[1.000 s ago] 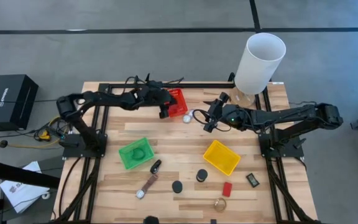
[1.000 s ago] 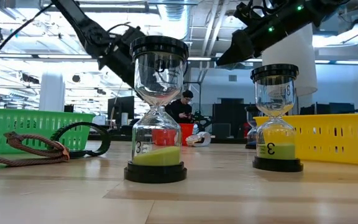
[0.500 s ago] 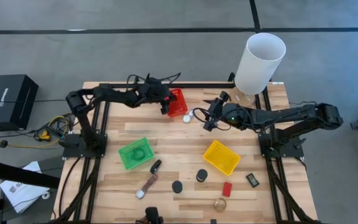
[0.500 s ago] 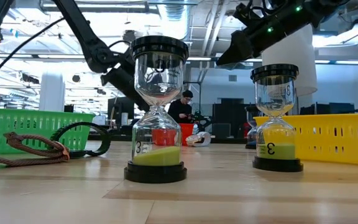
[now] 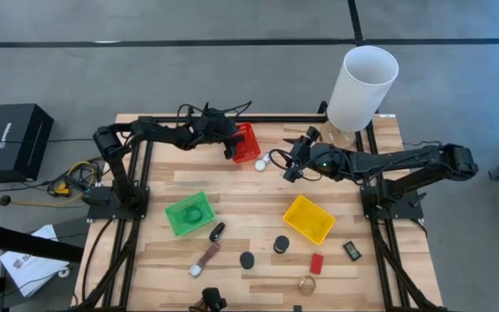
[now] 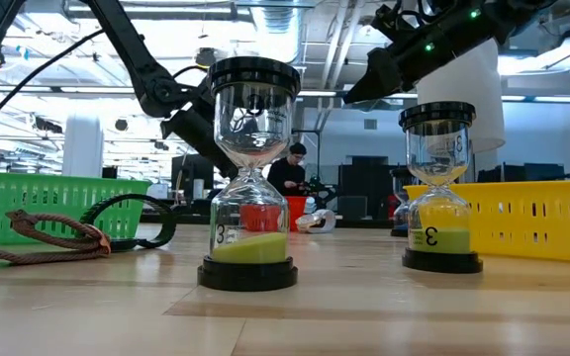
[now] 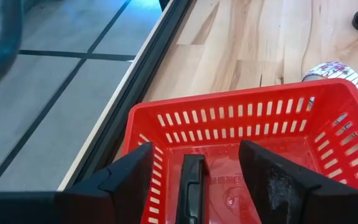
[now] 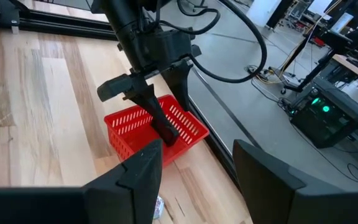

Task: Pick & Place Office items
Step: Put the blue hourglass into the yellow bin

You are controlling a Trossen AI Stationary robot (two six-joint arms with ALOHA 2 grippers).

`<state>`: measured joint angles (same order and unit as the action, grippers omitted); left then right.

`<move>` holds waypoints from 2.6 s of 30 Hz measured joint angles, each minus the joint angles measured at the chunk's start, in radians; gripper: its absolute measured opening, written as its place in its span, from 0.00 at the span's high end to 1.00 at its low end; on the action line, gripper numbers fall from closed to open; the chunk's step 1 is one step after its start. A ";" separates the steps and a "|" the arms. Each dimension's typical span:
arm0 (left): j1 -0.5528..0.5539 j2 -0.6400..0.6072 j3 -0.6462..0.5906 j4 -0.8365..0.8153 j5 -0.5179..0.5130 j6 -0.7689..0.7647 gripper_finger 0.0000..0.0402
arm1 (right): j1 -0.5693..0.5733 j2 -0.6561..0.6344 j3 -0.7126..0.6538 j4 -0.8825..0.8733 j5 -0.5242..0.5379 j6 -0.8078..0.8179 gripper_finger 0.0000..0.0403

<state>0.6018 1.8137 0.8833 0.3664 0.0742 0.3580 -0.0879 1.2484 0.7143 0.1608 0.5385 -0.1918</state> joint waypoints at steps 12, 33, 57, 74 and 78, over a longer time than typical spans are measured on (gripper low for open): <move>-0.039 -0.092 0.000 -0.006 -0.005 -0.005 0.41 | 0.000 0.000 0.000 -0.007 -0.021 0.001 0.54; -0.100 -0.529 -0.101 -0.273 -0.003 -0.060 0.41 | 0.002 0.000 0.000 -0.137 -0.021 0.244 0.53; -0.167 -0.745 -0.433 -0.250 -0.001 -0.131 0.41 | 0.006 0.000 0.000 -0.332 -0.020 0.467 0.35; -0.167 -0.745 -0.433 -0.161 -0.003 -0.128 0.41 | 0.000 0.000 0.000 -0.445 0.044 0.601 0.35; -0.167 -0.745 -0.433 -0.157 -0.003 -0.128 0.41 | 0.003 0.000 0.000 -0.445 0.041 0.603 0.35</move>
<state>0.4343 1.0683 0.4506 0.2089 0.0715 0.2302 -0.0853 1.2480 0.7139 -0.2840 0.5794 0.4114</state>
